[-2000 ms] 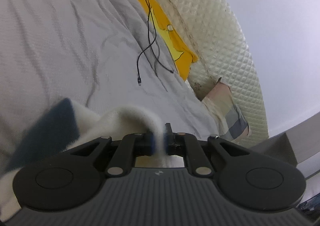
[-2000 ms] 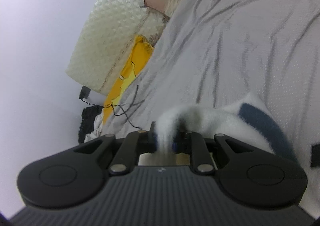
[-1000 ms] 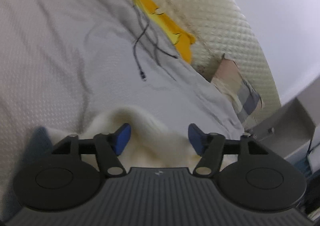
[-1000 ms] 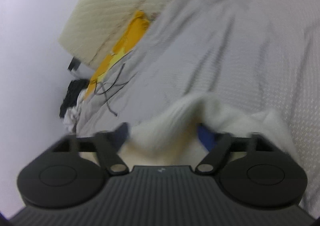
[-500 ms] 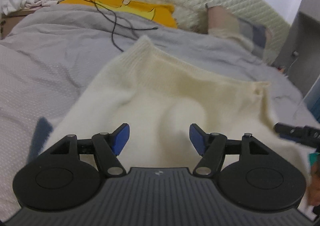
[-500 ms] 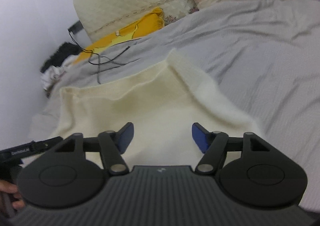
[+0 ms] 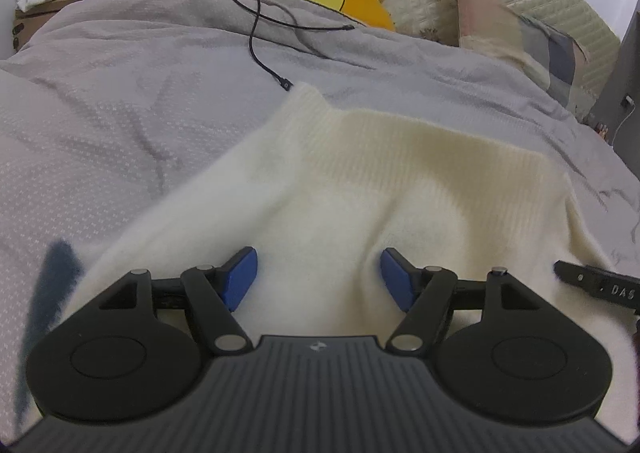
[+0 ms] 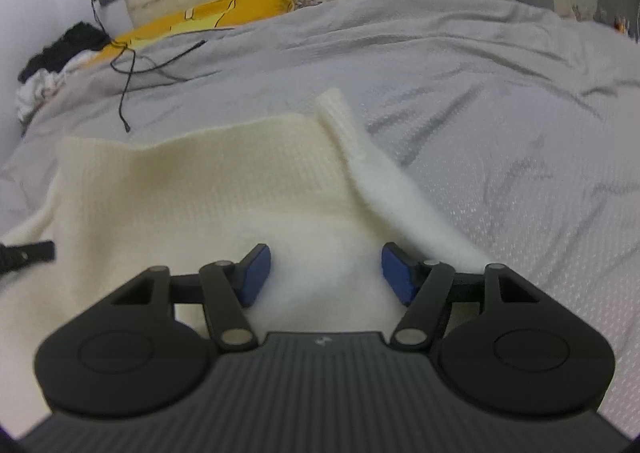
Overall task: Fold large clothes
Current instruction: 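Open both grippers and smooth the folded sweater flat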
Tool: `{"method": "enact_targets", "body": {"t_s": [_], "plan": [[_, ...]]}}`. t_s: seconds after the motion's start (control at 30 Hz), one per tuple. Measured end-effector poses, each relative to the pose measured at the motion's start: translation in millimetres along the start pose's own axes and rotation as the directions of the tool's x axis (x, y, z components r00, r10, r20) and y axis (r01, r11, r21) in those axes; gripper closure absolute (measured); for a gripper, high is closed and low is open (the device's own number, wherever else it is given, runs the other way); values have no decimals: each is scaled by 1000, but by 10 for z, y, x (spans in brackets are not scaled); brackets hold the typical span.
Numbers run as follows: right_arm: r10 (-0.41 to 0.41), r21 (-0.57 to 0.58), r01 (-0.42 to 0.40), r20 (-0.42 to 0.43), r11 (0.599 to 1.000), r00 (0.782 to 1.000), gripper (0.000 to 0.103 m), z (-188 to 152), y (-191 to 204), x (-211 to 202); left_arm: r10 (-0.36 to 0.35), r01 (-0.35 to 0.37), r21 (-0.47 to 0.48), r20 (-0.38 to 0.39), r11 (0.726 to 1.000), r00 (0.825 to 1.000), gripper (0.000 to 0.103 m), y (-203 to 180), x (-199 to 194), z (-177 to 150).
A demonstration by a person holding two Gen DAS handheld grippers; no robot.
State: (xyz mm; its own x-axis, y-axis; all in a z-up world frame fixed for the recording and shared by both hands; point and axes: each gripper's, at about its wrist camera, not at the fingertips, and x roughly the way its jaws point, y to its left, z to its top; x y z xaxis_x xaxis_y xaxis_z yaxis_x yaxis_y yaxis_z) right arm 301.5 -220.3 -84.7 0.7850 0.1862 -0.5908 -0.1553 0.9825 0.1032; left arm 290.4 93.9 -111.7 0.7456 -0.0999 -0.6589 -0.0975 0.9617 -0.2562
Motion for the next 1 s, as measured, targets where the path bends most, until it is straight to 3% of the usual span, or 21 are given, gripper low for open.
{"method": "enact_targets", "body": {"t_s": [0.13, 0.27, 0.5, 0.7, 0.87, 1.0], "plan": [[15, 19, -15, 22, 1000, 1000, 39, 15, -39, -162, -3, 1, 40, 42, 999, 999, 30, -95, -222, -30], [72, 74, -77, 62, 994, 995, 39, 34, 26, -468, -59, 55, 59, 60, 997, 996, 30, -195, -505, -96], [101, 11, -103, 104, 995, 989, 39, -202, 346, -1144, -107, 94, 142, 87, 985, 990, 30, -458, -1086, -316], [100, -30, -97, 112, 995, 989, 39, -388, 473, -1450, -130, 106, 223, 93, 969, 987, 30, -667, -1447, -537], [104, 36, -106, 54, 994, 993, 39, -569, 397, -1432, -97, 87, 249, 28, 965, 995, 30, -724, -1415, -709], [91, 20, -91, 3, 996, 996, 38, -702, 413, -1215, -36, 41, 267, -24, 963, 999, 30, -709, -1180, -794]]}}
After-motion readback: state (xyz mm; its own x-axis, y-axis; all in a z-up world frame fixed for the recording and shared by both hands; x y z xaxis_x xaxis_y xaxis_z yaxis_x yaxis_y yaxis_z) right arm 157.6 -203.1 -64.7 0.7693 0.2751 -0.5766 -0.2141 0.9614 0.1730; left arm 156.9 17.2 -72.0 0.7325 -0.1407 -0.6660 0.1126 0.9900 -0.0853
